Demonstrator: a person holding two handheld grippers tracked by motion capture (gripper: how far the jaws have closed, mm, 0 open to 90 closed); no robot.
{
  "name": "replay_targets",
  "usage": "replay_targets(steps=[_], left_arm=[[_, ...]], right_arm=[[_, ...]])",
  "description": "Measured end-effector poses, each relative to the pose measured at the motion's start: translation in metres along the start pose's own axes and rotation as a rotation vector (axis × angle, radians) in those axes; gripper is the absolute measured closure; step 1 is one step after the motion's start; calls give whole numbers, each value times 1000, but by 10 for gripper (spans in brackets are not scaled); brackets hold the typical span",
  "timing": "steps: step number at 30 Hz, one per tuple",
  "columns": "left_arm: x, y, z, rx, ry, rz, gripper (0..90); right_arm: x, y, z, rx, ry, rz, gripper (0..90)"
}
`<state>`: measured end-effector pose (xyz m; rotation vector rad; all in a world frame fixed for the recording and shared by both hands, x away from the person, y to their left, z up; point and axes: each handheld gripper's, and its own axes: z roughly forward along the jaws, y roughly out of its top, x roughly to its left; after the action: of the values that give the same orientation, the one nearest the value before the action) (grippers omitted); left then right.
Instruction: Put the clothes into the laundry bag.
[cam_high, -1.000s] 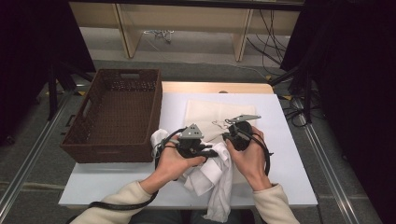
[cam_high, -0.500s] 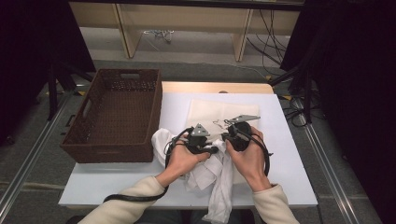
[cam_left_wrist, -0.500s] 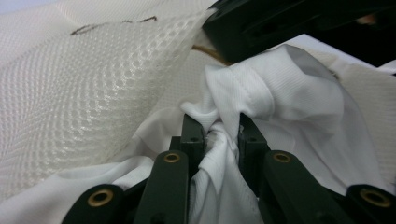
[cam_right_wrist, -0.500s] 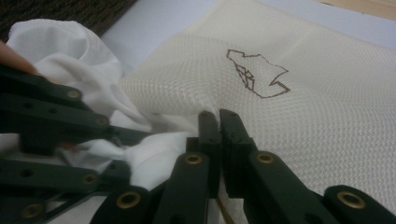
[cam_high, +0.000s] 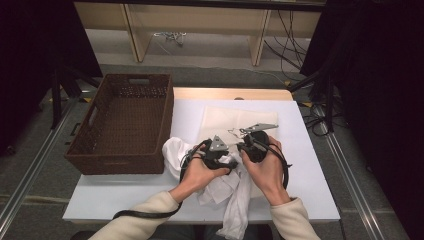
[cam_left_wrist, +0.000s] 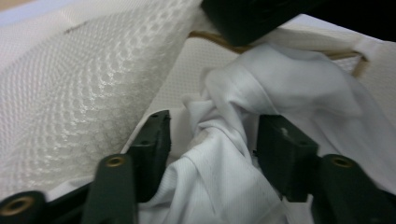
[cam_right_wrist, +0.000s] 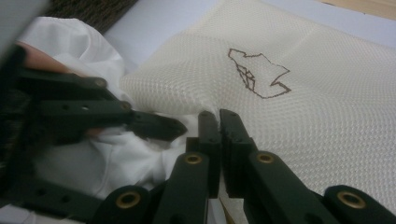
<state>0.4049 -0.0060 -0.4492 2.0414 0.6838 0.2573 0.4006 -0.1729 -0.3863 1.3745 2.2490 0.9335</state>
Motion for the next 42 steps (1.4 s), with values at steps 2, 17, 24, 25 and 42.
replay_targets(steps=[2,17,24,25,42], left_arm=[[-2,1,-5,-18,-2,-4,394],[-18,-22,-60,14,-17,91,262],[-14,-36,-34,84,12,127,305],[-13,-36,-33,88,25,143,335],[-9,-36,-22,103,20,123,785]], right_arm=[[-1,0,1,-1,3,-8,893],[-1,1,1,13,3,1,892],[-1,0,3,17,5,0,892],[-1,0,3,18,1,3,892],[2,0,5,21,5,-5,892]])
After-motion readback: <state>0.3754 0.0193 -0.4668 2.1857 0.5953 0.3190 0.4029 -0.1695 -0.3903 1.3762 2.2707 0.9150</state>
